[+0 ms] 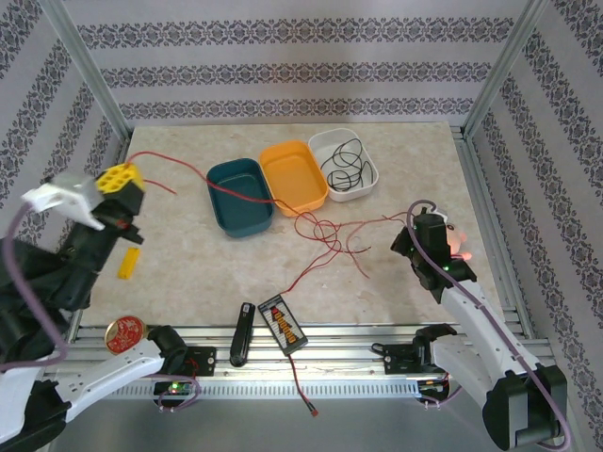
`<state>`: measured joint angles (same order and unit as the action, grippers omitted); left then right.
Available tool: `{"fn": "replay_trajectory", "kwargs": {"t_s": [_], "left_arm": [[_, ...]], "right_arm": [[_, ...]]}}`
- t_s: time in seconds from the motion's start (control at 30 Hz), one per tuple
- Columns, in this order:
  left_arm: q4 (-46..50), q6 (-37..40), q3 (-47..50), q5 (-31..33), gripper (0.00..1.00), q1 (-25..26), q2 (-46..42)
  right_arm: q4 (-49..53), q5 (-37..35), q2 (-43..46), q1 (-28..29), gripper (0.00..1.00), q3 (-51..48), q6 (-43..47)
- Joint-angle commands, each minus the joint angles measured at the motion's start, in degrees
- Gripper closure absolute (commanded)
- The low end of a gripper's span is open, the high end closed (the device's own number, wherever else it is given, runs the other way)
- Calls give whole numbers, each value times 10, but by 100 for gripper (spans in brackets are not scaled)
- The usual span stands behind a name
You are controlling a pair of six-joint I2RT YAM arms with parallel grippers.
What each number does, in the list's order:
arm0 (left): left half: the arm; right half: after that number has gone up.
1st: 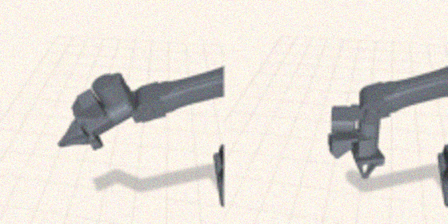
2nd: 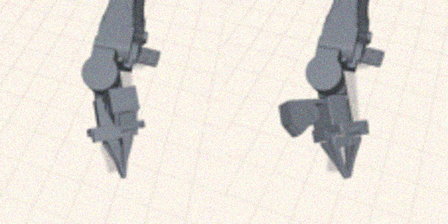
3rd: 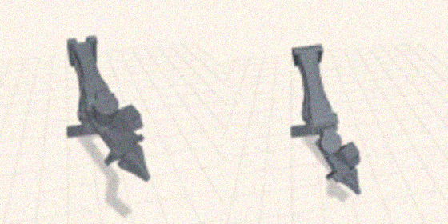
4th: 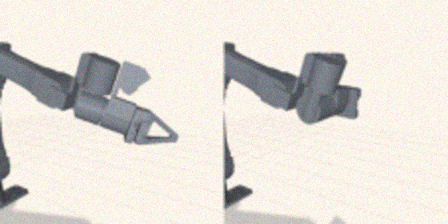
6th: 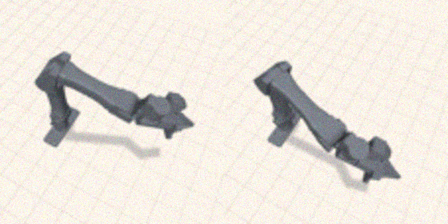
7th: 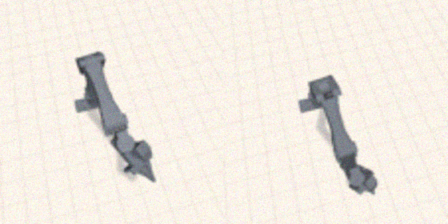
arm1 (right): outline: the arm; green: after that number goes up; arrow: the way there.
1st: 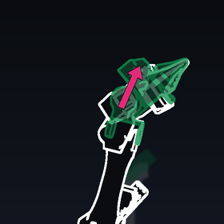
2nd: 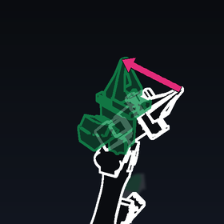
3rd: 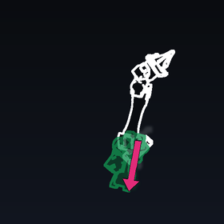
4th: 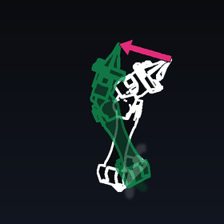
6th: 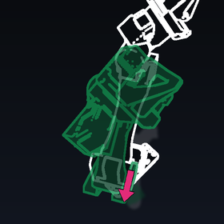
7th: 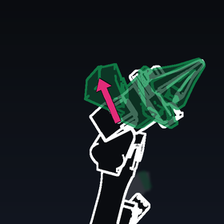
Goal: Untangle the cables
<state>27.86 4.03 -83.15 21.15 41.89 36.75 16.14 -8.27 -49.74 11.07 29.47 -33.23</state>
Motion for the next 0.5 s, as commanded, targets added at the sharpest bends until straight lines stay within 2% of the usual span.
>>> {"fn": "replay_trajectory", "kwargs": {"t_s": [0.0,0.07,0.23,0.47], "left_arm": [[-16,21,7,60,100,-5,0],[-18,32,3,89,100,-5,1],[-89,115,10,223,100,-5,-2],[-76,108,-12,182,100,-5,16]], "right_arm": [[6,25,-3,-2,100,-13,-14],[8,26,-5,-2,100,-11,-13],[24,20,-12,-2,100,-2,-4],[8,35,-19,-2,100,-5,-6]]}}
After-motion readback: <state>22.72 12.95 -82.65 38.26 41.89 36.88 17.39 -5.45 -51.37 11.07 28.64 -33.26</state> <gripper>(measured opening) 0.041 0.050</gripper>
